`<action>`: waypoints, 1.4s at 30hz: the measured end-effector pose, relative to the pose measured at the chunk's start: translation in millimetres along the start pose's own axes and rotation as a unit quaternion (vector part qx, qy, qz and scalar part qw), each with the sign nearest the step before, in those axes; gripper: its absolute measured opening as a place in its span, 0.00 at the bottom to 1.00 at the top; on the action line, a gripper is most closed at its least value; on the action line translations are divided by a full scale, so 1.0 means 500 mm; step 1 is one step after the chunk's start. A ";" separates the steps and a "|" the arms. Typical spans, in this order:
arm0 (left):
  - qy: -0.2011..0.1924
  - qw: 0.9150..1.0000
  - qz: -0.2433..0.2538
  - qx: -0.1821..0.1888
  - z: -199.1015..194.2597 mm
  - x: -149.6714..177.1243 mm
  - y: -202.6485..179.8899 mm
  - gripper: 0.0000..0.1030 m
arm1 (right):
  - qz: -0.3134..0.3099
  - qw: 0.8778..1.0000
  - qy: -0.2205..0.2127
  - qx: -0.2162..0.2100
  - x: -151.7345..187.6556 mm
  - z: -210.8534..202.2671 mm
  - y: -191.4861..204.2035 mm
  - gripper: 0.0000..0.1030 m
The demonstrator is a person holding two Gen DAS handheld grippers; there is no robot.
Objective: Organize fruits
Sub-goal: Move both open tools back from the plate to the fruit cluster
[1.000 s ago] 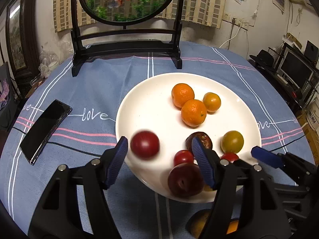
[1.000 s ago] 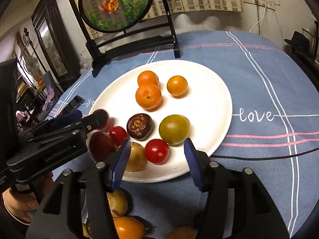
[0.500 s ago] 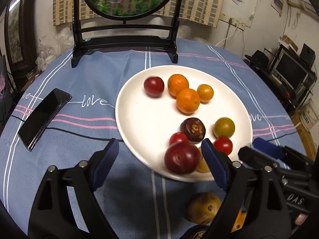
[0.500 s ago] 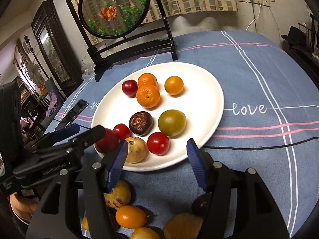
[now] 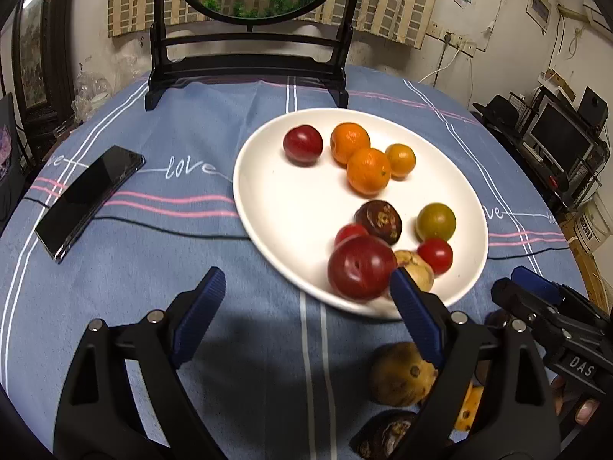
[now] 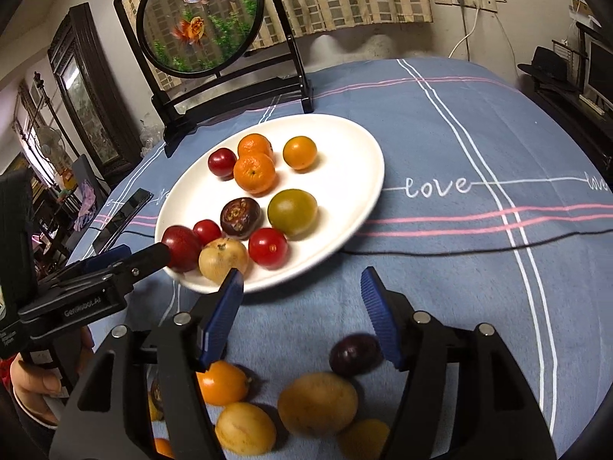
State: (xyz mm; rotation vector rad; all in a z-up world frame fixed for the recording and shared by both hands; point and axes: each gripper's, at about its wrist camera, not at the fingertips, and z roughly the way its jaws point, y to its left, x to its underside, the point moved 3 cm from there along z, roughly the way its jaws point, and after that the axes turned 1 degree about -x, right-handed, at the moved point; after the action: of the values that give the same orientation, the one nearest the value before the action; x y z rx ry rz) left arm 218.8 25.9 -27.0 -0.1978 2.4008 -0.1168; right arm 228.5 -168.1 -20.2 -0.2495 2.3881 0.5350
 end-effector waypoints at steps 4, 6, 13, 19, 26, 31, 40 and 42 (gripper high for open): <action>0.002 1.000 0.009 -0.002 -0.002 0.015 -0.007 0.87 | -0.001 1.000 -0.003 -0.009 0.020 -0.016 -0.004 0.68; 0.002 1.000 0.017 -0.013 0.001 0.023 -0.009 0.87 | -0.001 1.000 -0.011 -0.012 0.022 -0.024 -0.006 0.68; 0.013 0.999 -0.004 -0.030 0.022 0.017 0.016 0.94 | 0.022 0.999 -0.020 -0.029 0.039 -0.042 -0.030 0.68; 0.003 0.999 -0.021 -0.031 -0.010 0.018 0.024 0.93 | 0.027 0.999 -0.022 -0.041 0.049 -0.048 -0.033 0.68; -0.009 1.000 0.017 -0.020 -0.072 0.049 -0.006 0.93 | 0.024 0.998 -0.026 -0.044 0.051 -0.049 -0.032 0.68; -0.003 0.999 0.038 -0.008 -0.106 0.096 -0.015 0.93 | 0.032 0.998 -0.024 -0.043 0.057 -0.051 -0.038 0.68; 0.005 0.998 0.057 0.011 -0.148 0.151 -0.027 0.93 | 0.031 0.998 -0.025 -0.038 0.080 -0.083 -0.037 0.68; 0.005 0.998 0.060 0.014 -0.153 0.157 -0.030 0.93 | 0.023 0.999 -0.023 -0.032 0.087 -0.090 -0.034 0.68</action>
State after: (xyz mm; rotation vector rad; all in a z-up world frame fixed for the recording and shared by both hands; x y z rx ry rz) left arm 111.4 -0.2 -19.9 -0.0390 2.4136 -0.0958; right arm 175.2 -204.5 -22.7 -0.2096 2.3395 0.6337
